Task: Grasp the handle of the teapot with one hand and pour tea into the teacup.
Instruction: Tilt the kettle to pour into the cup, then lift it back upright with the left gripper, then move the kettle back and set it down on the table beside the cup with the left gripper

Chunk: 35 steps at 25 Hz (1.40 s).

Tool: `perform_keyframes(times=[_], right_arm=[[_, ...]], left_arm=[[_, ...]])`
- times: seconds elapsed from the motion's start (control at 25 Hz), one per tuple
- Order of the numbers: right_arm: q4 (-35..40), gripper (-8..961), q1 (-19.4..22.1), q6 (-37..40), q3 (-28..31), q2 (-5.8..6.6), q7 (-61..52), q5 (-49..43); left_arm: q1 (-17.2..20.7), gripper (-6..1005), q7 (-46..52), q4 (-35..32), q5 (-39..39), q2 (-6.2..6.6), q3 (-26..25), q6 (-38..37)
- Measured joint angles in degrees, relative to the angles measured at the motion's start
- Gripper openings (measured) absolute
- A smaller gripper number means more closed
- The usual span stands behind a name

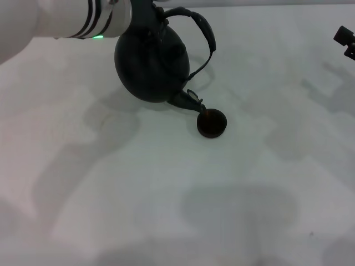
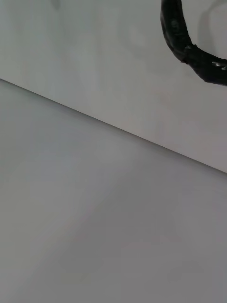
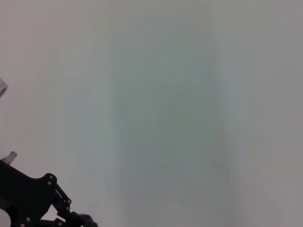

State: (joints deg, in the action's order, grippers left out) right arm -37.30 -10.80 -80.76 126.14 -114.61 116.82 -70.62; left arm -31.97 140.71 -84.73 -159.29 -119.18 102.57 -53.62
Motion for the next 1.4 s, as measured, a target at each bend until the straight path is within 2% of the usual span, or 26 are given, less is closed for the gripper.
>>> perform_keyframes(times=[0.56, 0.92, 1.2, 1.4], right_arm=[[0.12, 841, -0.01, 0.07, -0.02, 0.00, 0.33, 0.03], [0.12, 841, -0.11, 0.67, -0.03, 0.00, 0.33, -0.10], [0.12, 841, -0.21, 0.69, -0.27, 0.06, 0.29, -0.25], [0.12, 841, 0.12, 0.65, -0.29, 0.10, 0.24, -0.25]], left_arm=[[0.32, 136, 1.67, -0.09, 0.21, 0.00, -0.01, 0.32], [3.66, 136, 2.69, -3.65, 6.60, 0.16, -1.08, 0.61], [9.27, 135, -2.56, -10.51, 13.04, 0.41, -7.05, 0.08], [14.44, 135, -10.57, -14.62, 21.19, 0.44, -14.86, -1.41]])
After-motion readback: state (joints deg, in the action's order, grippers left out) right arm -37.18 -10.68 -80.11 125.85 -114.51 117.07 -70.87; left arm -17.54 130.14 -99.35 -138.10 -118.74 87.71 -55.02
